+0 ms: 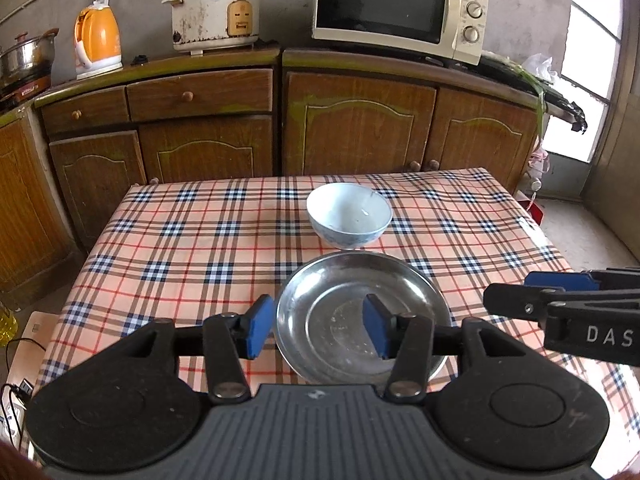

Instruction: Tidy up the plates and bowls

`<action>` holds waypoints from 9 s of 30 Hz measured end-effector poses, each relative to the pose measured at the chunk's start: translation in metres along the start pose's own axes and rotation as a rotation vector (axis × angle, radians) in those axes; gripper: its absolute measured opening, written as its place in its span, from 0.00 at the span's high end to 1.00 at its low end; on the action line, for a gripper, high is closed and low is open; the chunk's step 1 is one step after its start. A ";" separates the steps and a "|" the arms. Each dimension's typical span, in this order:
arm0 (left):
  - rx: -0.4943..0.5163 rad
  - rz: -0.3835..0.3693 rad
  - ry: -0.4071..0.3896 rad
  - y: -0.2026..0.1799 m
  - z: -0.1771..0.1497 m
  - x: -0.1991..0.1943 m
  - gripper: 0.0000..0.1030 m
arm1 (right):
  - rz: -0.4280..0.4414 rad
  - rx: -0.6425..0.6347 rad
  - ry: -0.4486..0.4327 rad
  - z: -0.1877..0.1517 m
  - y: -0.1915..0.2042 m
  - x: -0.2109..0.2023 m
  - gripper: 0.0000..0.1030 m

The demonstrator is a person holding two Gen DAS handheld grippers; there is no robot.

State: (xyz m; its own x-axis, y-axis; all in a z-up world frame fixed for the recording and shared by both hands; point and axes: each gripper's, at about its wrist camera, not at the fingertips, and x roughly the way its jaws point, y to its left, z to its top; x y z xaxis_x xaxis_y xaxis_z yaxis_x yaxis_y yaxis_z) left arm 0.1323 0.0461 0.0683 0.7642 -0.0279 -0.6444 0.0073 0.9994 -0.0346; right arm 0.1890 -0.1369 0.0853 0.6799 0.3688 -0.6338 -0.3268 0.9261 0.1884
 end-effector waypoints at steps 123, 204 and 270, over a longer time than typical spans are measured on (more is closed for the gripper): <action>0.040 -0.059 -0.153 -0.009 0.066 0.008 0.78 | 0.072 0.117 -0.127 0.069 -0.004 0.021 0.79; 0.052 -0.058 -0.183 -0.011 0.003 -0.053 0.77 | 0.080 0.112 -0.131 0.007 0.013 -0.042 0.79; 0.061 -0.074 -0.152 -0.024 -0.037 -0.053 0.78 | 0.058 0.111 -0.098 -0.029 0.001 -0.049 0.79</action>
State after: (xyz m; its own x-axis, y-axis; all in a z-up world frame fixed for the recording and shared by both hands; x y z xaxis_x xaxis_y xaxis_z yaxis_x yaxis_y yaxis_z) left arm 0.0675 0.0224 0.0748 0.8489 -0.1027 -0.5185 0.1030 0.9943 -0.0284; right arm 0.1369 -0.1562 0.0949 0.7245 0.4231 -0.5441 -0.2964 0.9040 0.3082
